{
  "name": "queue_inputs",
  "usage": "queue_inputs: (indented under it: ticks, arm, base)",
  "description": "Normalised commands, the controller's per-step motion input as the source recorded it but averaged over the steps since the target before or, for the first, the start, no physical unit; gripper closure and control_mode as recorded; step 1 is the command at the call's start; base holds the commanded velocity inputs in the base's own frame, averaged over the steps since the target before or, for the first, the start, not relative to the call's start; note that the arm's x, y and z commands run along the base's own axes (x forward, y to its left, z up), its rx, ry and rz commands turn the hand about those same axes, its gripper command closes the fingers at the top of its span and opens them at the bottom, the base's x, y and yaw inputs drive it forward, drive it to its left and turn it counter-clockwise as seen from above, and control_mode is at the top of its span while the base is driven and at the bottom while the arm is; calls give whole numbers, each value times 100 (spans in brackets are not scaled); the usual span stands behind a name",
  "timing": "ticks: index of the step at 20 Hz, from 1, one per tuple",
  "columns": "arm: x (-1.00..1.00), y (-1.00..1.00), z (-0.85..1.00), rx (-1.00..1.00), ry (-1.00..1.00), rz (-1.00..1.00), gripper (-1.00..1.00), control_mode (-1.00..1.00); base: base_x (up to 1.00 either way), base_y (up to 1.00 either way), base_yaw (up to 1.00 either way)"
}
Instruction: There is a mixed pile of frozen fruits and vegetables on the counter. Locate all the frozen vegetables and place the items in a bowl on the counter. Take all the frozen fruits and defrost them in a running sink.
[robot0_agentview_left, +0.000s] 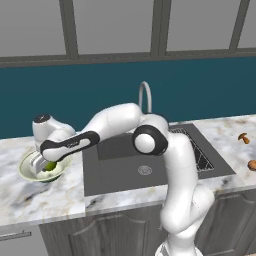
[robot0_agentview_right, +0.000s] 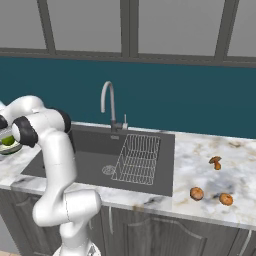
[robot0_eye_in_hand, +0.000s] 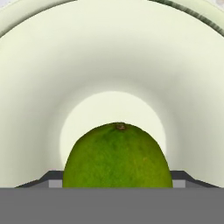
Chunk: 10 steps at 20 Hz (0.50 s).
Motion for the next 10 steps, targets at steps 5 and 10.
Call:
queue_inputs:
  ticks: [5, 10]
  arm:
    - [7, 7, 0, -1, 1, 0, -100, -100]
    - [6, 8, 13, -1, 1, 0, -100, -100]
  base:
    - [0, 0, 0]
    - [0, 0, 0]
